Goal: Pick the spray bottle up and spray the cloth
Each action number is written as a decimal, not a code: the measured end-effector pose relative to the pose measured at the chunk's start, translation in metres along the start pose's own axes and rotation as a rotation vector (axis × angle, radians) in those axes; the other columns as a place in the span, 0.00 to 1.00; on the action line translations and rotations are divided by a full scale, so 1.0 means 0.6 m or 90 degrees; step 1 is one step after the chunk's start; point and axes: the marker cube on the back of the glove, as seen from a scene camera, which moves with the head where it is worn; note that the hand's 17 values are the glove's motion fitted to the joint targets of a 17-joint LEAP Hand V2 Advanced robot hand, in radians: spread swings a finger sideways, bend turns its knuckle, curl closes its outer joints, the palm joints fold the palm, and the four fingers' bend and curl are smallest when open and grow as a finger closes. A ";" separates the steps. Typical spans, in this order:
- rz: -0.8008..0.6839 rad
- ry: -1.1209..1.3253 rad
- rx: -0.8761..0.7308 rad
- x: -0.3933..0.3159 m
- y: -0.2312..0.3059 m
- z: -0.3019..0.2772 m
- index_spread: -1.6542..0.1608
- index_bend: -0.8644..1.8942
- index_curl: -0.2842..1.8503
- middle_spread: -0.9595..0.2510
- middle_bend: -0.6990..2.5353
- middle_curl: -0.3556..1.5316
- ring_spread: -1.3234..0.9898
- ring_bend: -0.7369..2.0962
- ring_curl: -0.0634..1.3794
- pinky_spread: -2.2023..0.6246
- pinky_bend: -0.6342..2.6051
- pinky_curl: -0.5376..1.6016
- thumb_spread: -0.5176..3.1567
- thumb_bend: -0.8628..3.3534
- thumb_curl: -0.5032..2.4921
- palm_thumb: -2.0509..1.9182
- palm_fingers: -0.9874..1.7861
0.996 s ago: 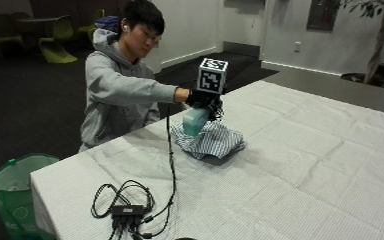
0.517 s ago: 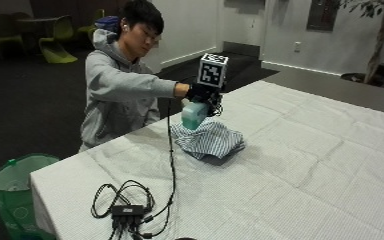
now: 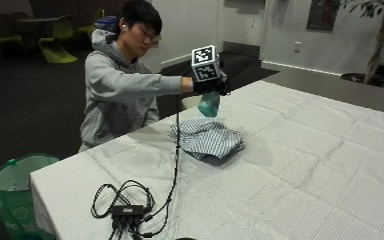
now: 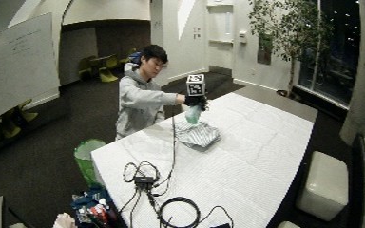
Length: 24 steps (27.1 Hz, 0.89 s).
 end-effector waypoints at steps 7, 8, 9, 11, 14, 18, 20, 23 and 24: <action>-0.005 -0.412 0.239 -0.091 -0.030 0.043 0.79 0.51 0.40 0.73 0.43 0.46 0.50 0.47 0.37 0.68 0.30 0.46 0.15 0.20 0.40 0.76 0.85; 0.000 -0.455 0.266 -0.097 -0.036 0.056 0.79 0.51 0.40 0.73 0.44 0.46 0.50 0.47 0.37 0.68 0.30 0.46 0.15 0.20 0.40 0.76 0.85; 0.006 -0.492 0.289 -0.103 -0.042 0.073 0.79 0.51 0.40 0.74 0.43 0.46 0.50 0.47 0.37 0.68 0.30 0.46 0.15 0.20 0.40 0.76 0.85; 0.019 -0.541 0.322 -0.111 -0.057 0.118 0.79 0.51 0.40 0.74 0.43 0.46 0.50 0.47 0.37 0.68 0.30 0.46 0.15 0.20 0.40 0.76 0.84; 0.035 -0.561 0.334 -0.111 -0.083 0.193 0.80 0.50 0.40 0.74 0.43 0.46 0.50 0.46 0.37 0.68 0.30 0.46 0.16 0.20 0.41 0.76 0.84; 0.061 -0.552 0.320 -0.094 -0.105 0.266 0.80 0.50 0.40 0.74 0.43 0.46 0.51 0.46 0.37 0.68 0.30 0.46 0.16 0.20 0.41 0.76 0.84; 0.074 -0.545 0.314 -0.084 -0.112 0.291 0.80 0.50 0.40 0.74 0.43 0.46 0.51 0.46 0.37 0.68 0.30 0.46 0.16 0.20 0.41 0.76 0.84; 0.082 -0.524 0.291 -0.071 -0.118 0.320 0.80 0.50 0.40 0.74 0.43 0.46 0.51 0.46 0.37 0.68 0.30 0.46 0.17 0.20 0.41 0.76 0.83; 0.080 -0.515 0.277 -0.068 -0.120 0.327 0.80 0.49 0.40 0.74 0.43 0.46 0.51 0.46 0.37 0.68 0.30 0.46 0.17 0.20 0.41 0.76 0.83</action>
